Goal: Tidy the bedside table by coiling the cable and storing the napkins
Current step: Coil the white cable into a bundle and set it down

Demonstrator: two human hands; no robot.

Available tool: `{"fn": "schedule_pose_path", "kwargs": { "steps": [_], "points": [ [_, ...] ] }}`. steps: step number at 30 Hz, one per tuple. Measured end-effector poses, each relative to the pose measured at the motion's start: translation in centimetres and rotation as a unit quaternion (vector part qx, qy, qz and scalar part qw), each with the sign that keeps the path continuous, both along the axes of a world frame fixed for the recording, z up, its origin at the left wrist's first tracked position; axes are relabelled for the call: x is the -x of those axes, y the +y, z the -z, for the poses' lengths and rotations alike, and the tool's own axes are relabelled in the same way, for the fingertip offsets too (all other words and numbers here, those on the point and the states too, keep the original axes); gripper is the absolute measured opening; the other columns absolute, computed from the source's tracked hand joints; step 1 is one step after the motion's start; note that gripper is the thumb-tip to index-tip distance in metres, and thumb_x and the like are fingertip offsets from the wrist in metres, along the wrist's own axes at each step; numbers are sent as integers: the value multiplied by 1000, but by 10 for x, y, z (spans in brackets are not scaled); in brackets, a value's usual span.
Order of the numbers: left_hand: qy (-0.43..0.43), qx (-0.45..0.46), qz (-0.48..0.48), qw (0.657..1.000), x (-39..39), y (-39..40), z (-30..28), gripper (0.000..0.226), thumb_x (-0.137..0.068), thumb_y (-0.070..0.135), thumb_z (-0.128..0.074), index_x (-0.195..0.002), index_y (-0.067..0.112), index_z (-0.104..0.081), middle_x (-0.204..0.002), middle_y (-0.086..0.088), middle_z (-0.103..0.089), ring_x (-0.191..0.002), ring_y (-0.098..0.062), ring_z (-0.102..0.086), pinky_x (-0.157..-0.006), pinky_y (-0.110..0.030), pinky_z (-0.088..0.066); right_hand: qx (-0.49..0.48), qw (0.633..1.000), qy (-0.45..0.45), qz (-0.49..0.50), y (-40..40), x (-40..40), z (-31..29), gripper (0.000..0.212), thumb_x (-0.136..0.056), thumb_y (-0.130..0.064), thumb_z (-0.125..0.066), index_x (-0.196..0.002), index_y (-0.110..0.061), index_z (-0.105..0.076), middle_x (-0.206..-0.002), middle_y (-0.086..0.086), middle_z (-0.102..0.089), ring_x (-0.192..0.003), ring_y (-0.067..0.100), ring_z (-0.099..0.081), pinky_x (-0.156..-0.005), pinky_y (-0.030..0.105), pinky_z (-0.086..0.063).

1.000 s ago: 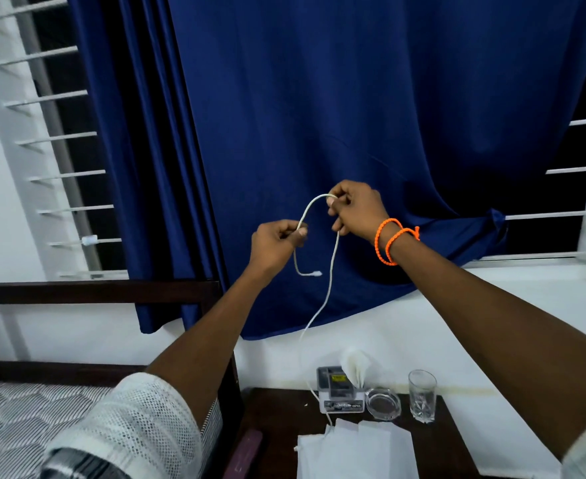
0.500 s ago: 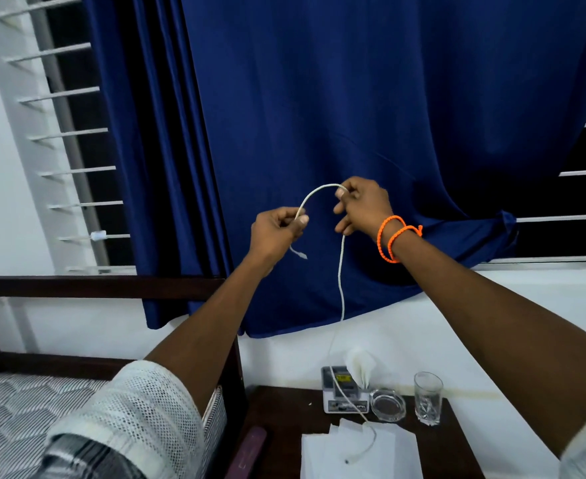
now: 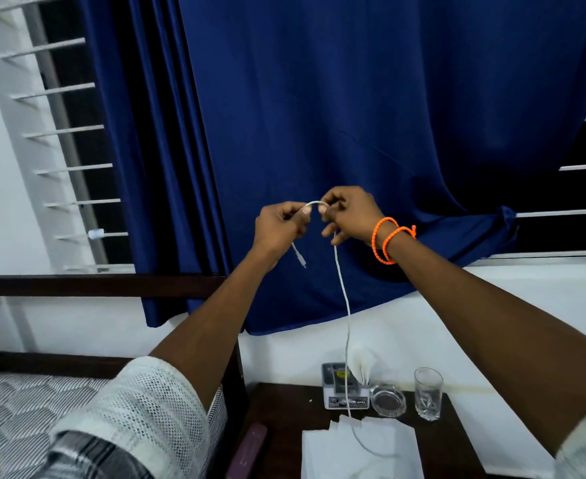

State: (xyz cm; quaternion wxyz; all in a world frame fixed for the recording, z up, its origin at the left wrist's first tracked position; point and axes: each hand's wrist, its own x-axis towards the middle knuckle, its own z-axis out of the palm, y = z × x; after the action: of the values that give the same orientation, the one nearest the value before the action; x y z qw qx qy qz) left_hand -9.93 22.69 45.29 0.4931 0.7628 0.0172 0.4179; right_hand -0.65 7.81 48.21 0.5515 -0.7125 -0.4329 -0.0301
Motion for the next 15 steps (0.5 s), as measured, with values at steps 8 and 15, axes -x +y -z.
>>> {"fn": "schedule_pose_path", "kwargs": {
  "steps": [8, 15],
  "points": [
    [86, 151, 128, 976, 12, 4, 22, 36, -102, 40, -57, -108, 10, -74, -75, 1, -67, -61, -8, -56, -59, -25, -51, -33, 998, -44, -13, -8, -2, -2, 17, -93, -22, -70, -95, -5, -71, -84, 17, -71, -71, 26, -76, -60, 40, -64],
    [123, 290, 323, 892, 13, -6, 13, 58, -105, 52, -38, -105, 7, -75, -82, -7, -68, -56, -10, -52, -39, -18, -36, -59, 995, -50, 55, -1, -5, 1, 21, -97, -26, -65, -94, -6, -69, -82, 16, -72, -64, 26, -74, -56, 40, -63]
  ]
}}
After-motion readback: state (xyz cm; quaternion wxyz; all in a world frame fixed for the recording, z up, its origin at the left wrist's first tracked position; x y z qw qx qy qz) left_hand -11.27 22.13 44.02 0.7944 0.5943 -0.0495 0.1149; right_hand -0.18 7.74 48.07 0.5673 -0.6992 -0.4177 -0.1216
